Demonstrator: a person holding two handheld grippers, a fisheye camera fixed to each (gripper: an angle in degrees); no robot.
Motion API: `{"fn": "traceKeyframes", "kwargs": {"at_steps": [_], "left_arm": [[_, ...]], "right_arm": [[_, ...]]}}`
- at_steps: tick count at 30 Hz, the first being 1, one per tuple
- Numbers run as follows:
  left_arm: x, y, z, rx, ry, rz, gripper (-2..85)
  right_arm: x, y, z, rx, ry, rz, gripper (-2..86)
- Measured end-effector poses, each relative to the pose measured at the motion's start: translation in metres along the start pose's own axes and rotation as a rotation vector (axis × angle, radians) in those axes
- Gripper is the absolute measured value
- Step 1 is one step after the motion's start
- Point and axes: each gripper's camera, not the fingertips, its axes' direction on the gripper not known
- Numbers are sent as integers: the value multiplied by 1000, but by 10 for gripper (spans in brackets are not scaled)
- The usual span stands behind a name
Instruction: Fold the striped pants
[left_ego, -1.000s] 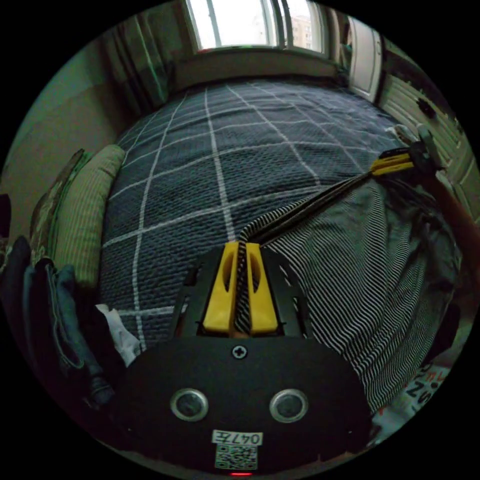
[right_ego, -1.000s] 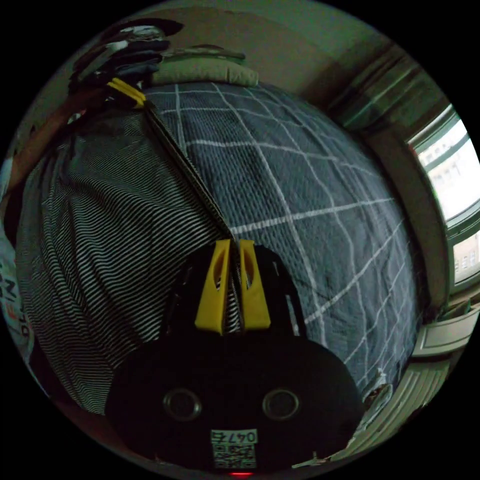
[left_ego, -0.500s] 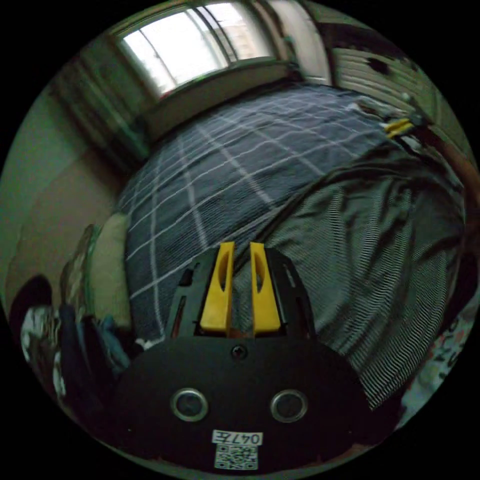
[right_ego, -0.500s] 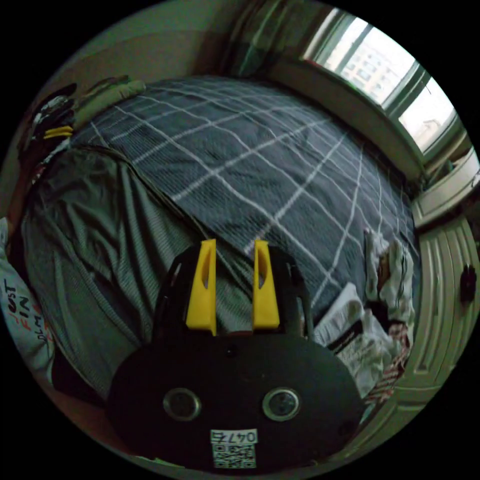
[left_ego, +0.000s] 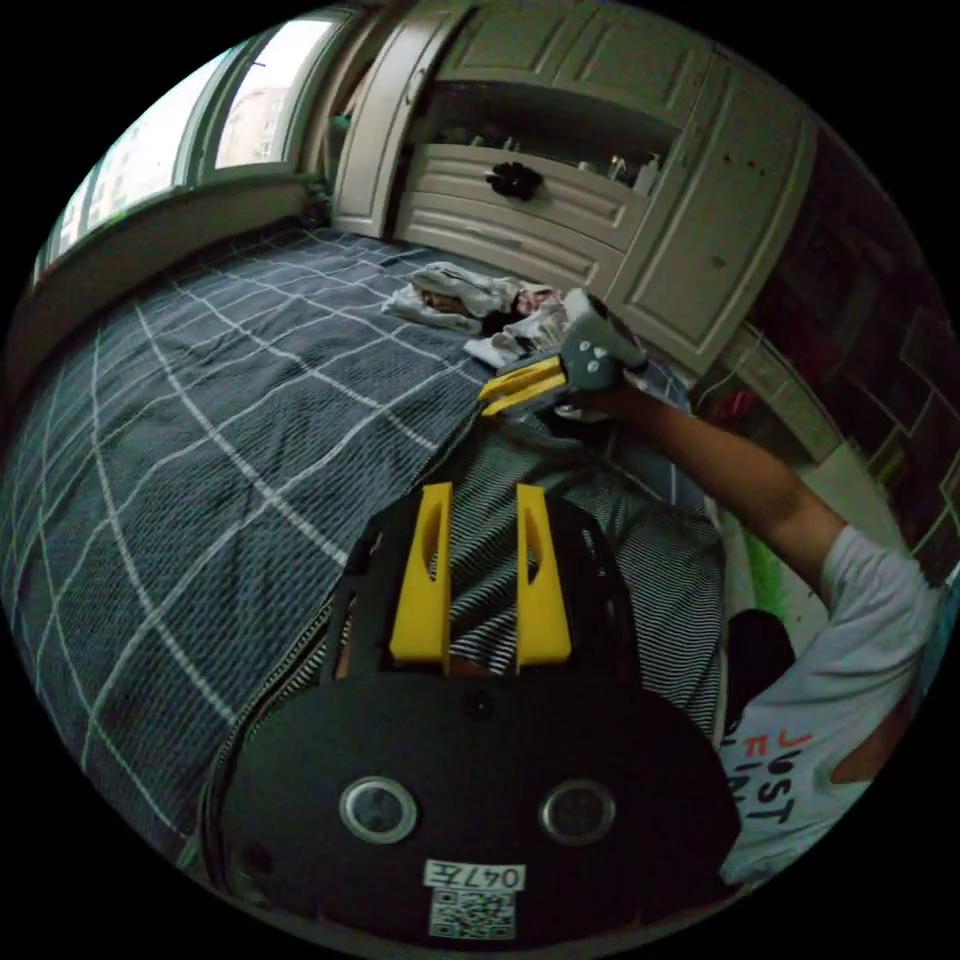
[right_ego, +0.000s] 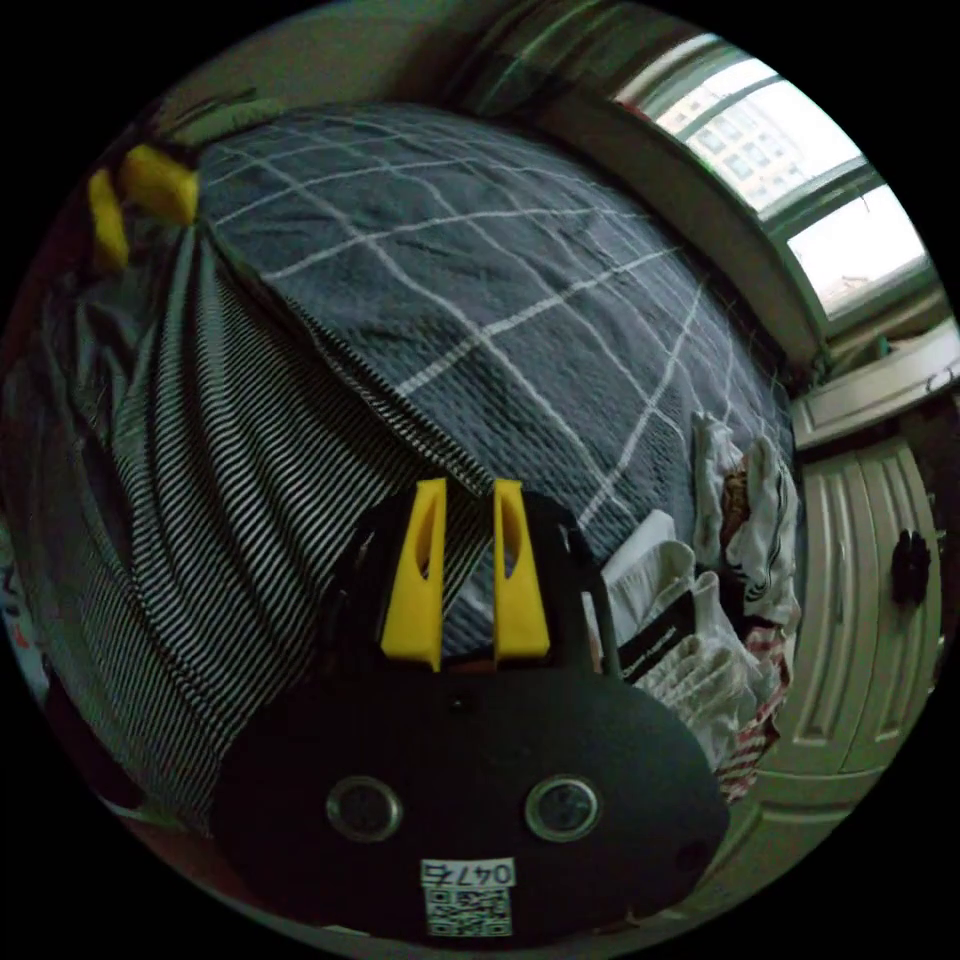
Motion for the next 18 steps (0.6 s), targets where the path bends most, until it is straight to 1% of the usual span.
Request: {"fn": "traceKeyframes", "kwargs": {"at_steps": [3, 5, 6, 8, 9, 11, 13, 15, 17, 18], "left_arm": [[15, 17, 8, 16, -143, -24, 94], [20, 35, 4, 2, -261, -55, 90], [20, 38, 3, -5, -287, -56, 91], [16, 33, 4, -25, -346, -13, 105], [14, 27, 7, -31, -342, -4, 111], [12, -6, 28, -69, -265, 61, 132], [10, -35, 56, -106, -236, 93, 132], [2, -58, 90, -153, -224, 62, 123], [-9, -76, 141, -280, -119, 5, 102], [-11, -78, 152, -311, -116, -7, 95]], "right_arm": [[61, 14, -1, -39, -19, 230, 34], [78, 25, -6, 2, -61, 227, 56], [85, 30, -6, 2, -118, 195, 86], [97, 35, 0, -49, -193, 189, 113], [105, 39, 6, -89, -217, 206, 113], [113, 45, 11, -114, -239, 216, 93], [115, 54, 14, -128, -264, 202, 57], [112, 62, 2, -90, -254, 157, 32], [106, 69, -10, -78, -222, 105, 18], [102, 73, -18, -75, -188, 63, 13]]}}
